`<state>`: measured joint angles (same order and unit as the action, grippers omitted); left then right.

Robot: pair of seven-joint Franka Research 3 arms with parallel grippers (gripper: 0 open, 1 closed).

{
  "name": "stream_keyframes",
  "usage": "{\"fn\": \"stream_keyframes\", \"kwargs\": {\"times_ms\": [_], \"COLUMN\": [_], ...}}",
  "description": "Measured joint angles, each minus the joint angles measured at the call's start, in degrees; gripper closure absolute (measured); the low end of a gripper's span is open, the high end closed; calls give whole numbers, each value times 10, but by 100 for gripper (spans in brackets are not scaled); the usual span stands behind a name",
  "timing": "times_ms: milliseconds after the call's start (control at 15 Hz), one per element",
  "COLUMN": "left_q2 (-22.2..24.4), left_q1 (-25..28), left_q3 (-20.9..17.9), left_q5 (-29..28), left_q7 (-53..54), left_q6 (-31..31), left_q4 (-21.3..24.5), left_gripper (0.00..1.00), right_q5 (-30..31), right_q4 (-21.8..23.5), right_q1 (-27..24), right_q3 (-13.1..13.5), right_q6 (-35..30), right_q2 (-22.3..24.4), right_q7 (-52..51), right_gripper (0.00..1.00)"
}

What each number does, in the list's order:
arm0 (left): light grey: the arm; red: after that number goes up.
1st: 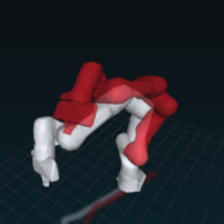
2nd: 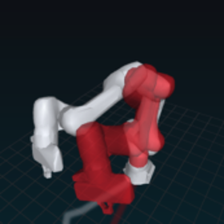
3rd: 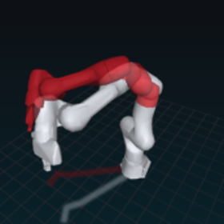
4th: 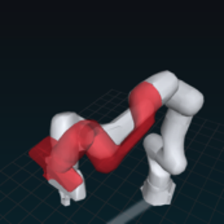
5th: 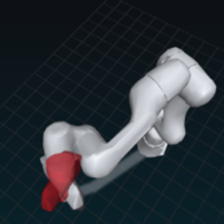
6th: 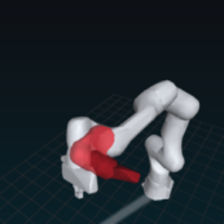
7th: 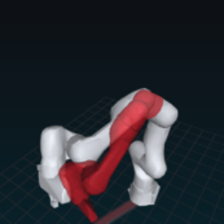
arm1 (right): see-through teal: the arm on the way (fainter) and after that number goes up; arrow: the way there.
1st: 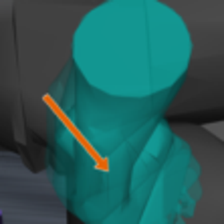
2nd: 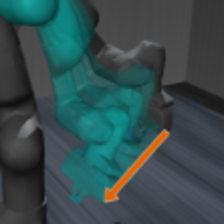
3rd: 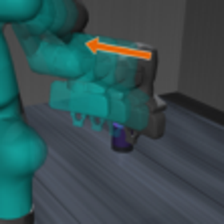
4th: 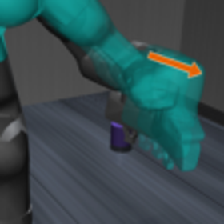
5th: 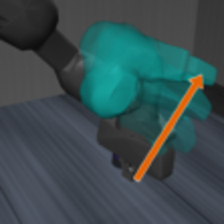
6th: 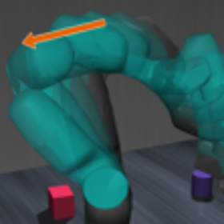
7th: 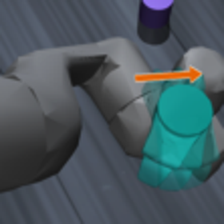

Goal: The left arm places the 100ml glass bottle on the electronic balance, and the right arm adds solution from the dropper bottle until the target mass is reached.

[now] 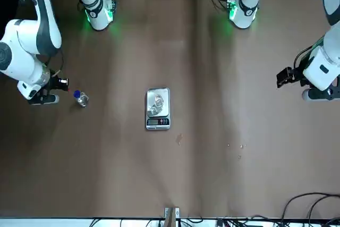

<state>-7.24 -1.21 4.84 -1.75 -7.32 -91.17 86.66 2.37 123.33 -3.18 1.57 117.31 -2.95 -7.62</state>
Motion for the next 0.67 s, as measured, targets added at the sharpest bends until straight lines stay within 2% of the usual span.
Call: {"fn": "stream_keyframes", "kwargs": {"times_ms": [667], "left_q2": [0], "left_q1": [0], "left_q3": [0], "left_q5": [0], "left_q7": [0], "left_q6": [0], "left_q4": [-1], "left_gripper": [0], "right_q5": [9], "right_q4": [0], "right_q1": [9], "right_q3": [-7], "right_q6": [-4], "right_q2": [1], "right_q7": [-1], "right_gripper": [95]}}
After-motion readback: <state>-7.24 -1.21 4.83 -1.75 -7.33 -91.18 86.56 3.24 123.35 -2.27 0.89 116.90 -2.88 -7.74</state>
